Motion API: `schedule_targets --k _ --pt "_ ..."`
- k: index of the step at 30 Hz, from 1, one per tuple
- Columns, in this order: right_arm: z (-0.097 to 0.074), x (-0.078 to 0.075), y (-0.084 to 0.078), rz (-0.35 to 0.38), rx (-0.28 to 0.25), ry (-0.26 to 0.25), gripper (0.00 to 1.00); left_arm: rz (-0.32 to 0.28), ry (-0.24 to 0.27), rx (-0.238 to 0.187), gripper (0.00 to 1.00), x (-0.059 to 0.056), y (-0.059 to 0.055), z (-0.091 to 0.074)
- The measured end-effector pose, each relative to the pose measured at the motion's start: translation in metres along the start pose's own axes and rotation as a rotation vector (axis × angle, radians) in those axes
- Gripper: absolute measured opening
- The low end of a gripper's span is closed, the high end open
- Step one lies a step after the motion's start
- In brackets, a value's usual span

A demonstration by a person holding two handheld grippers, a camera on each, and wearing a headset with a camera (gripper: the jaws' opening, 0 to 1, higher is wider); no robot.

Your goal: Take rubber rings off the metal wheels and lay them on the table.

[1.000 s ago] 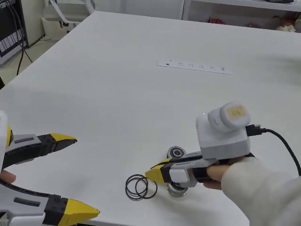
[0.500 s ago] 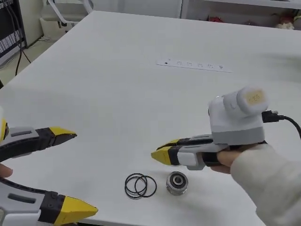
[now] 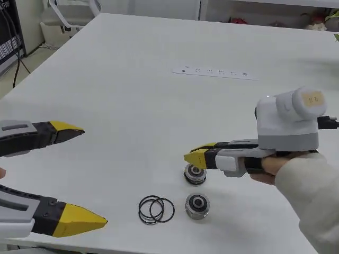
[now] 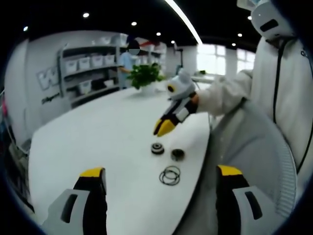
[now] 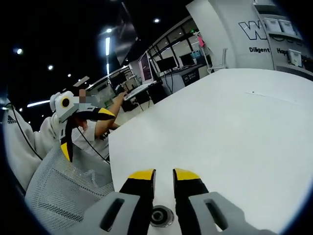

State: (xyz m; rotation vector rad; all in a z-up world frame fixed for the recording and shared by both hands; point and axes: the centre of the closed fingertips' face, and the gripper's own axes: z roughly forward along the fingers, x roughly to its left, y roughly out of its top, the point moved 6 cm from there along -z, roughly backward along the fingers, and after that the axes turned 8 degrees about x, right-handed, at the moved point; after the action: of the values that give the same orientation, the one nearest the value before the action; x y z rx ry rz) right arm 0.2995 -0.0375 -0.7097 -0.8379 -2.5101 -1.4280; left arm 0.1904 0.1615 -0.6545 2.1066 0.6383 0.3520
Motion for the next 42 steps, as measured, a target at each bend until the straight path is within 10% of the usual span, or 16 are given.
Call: schedule_targets --k 22,42 --pt "-0.014 -0.033 -0.021 0.069 0.015 -0.089 0.12 0.167 -0.054 -0.051 0.93 0.022 0.059 0.019" --pt "-0.011 -0.041 -0.036 0.084 0.059 -0.094 0.13 0.289 -0.092 -0.106 0.79 0.028 0.096 0.080"
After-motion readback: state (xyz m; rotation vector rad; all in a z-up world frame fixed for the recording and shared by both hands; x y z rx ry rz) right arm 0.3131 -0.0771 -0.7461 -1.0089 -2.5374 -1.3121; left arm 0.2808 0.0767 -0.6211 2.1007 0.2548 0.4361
